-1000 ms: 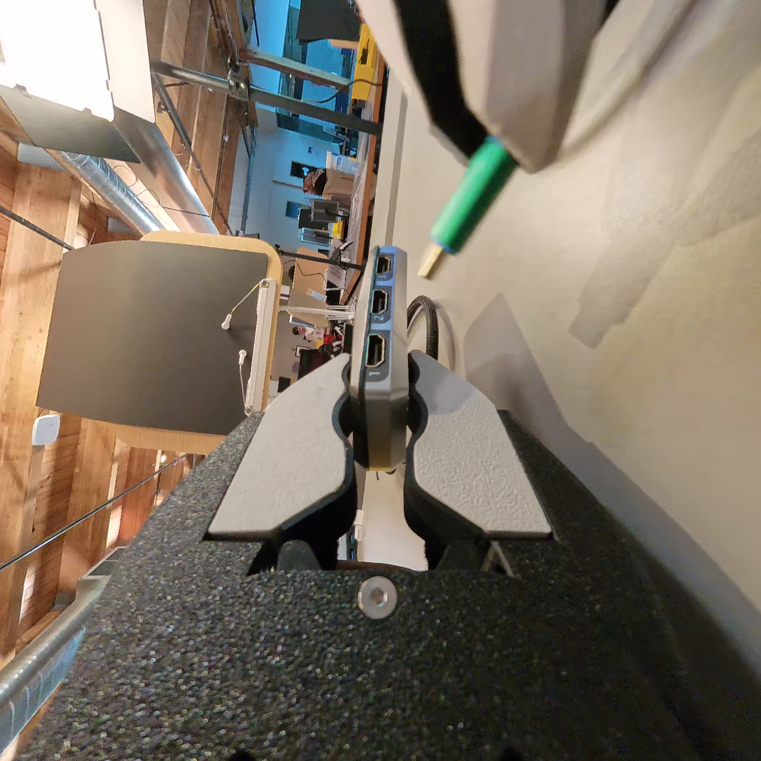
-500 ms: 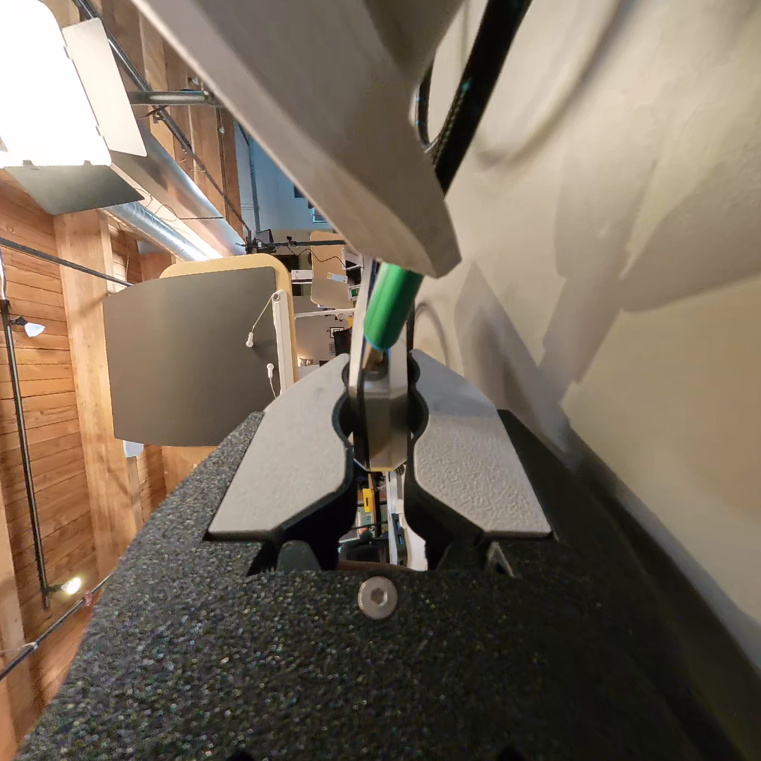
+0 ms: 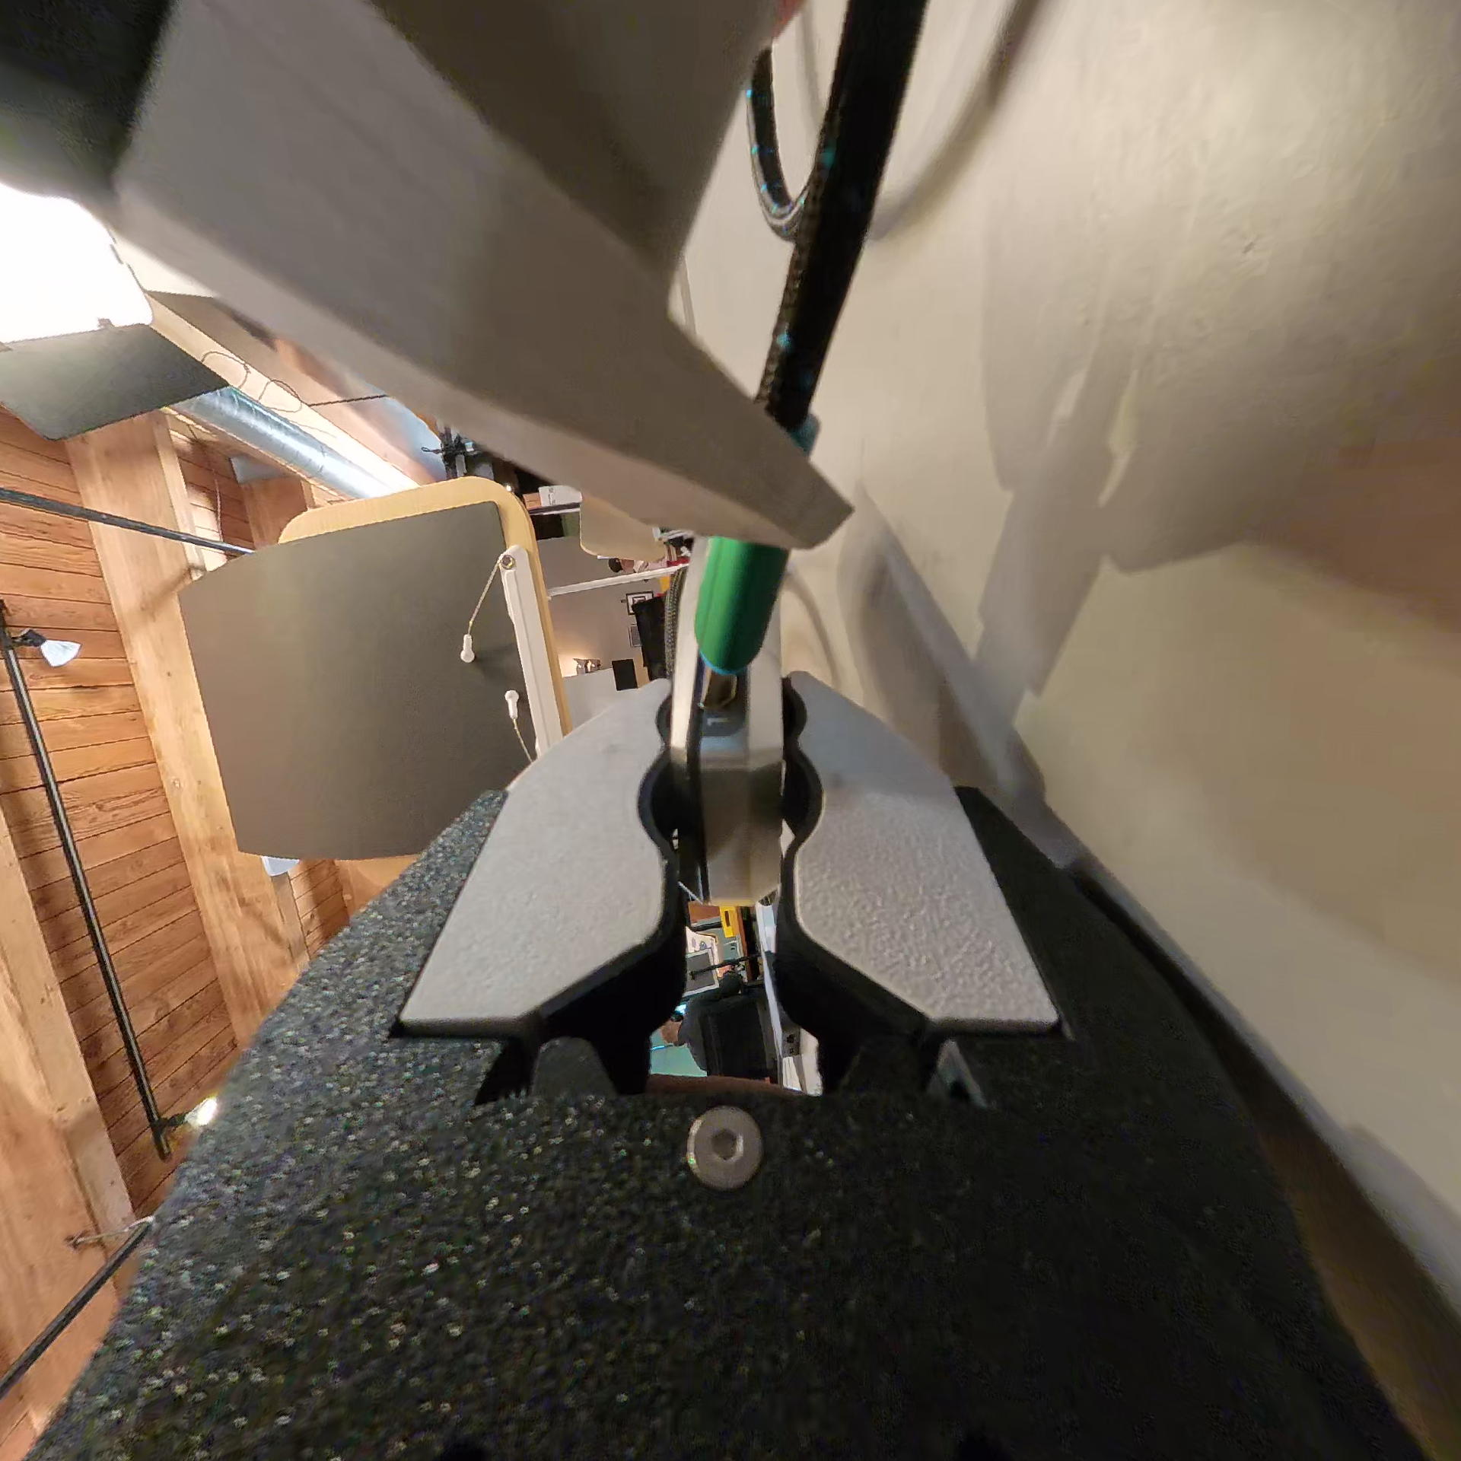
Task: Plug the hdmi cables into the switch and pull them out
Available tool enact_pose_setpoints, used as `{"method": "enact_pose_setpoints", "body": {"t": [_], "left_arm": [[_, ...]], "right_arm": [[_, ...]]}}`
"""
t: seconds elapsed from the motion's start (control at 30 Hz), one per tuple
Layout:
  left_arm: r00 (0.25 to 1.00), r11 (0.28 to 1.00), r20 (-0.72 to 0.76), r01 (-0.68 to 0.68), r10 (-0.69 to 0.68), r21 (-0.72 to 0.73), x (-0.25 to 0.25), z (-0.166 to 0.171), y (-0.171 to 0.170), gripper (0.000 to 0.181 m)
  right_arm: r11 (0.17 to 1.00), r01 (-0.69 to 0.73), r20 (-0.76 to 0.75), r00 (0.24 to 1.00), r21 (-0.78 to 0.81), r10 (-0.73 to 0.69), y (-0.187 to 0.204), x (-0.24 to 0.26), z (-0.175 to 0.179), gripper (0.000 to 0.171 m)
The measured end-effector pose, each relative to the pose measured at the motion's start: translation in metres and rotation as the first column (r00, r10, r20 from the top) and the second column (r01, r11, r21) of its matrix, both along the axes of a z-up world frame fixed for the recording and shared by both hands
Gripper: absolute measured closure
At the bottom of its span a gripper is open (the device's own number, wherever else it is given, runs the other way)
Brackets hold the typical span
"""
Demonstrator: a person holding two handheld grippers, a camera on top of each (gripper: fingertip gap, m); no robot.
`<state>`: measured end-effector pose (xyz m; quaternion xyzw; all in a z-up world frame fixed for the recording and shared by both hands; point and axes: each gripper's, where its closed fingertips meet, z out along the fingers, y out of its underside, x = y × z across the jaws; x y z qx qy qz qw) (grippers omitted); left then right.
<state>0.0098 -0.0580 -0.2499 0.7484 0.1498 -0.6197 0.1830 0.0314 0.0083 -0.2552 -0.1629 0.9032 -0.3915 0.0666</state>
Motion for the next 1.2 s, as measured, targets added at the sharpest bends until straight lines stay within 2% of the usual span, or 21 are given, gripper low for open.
{"method": "enact_pose_setpoints", "body": {"t": [0.2, 0.47, 0.63, 1.2], "left_arm": [[1.000, 1.000, 0.014, -0.009, 0.009, -0.010, -0.002, -0.002, 0.001, 0.159], [1.000, 1.000, 0.028, -0.006, 0.007, -0.018, -0.003, -0.003, 0.005, 0.159], [1.000, 1.000, 0.028, -0.001, 0.001, -0.014, -0.003, -0.001, 0.005, 0.159], [0.999, 0.999, 0.046, 0.007, -0.009, 0.033, -0.004, -0.005, 0.008, 0.159]], "right_arm": [[0.999, 0.029, 0.049, 0.998, 0.042, -0.031, 0.003, -0.001, -0.003, 0.152], [0.998, 0.015, 0.007, 1.000, 0.054, -0.016, 0.006, -0.001, -0.003, 0.152], [0.999, 0.013, 0.060, 0.998, 0.048, -0.016, 0.006, 0.000, 0.001, 0.152], [0.997, -0.012, 0.001, 1.000, 0.079, 0.012, 0.011, -0.002, -0.003, 0.152]]}}
